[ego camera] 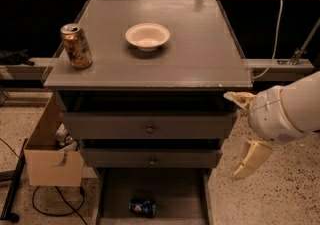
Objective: Pick pepsi can from bottom drawer and place on counter
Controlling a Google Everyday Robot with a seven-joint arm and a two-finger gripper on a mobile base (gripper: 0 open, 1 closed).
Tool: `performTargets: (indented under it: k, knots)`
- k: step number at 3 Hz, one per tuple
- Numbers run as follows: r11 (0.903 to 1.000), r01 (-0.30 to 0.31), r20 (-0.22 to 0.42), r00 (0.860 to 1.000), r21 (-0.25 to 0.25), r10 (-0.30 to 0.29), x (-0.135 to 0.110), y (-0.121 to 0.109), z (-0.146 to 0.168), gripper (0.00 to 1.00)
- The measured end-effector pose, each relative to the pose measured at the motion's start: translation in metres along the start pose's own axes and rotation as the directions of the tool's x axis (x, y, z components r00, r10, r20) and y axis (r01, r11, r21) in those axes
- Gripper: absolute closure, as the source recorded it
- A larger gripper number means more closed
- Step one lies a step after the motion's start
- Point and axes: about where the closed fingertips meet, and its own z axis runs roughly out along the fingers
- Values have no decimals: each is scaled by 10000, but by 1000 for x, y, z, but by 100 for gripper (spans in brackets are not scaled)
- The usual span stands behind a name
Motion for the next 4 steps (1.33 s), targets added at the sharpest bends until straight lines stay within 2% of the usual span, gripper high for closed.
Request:
performTargets:
  k: [1, 2, 3, 4]
  knots:
    - [9936, -1124, 755, 9908, -51, 1125, 7, 28, 45, 0]
    - [9632, -2679, 1252, 9551, -215, 2684, 38, 71, 98, 0]
    - [9399, -3397, 1414, 9293, -350, 3411, 70, 100, 139, 0]
    - [9200, -3849, 1403, 9094, -738, 3916, 99, 114, 181, 0]
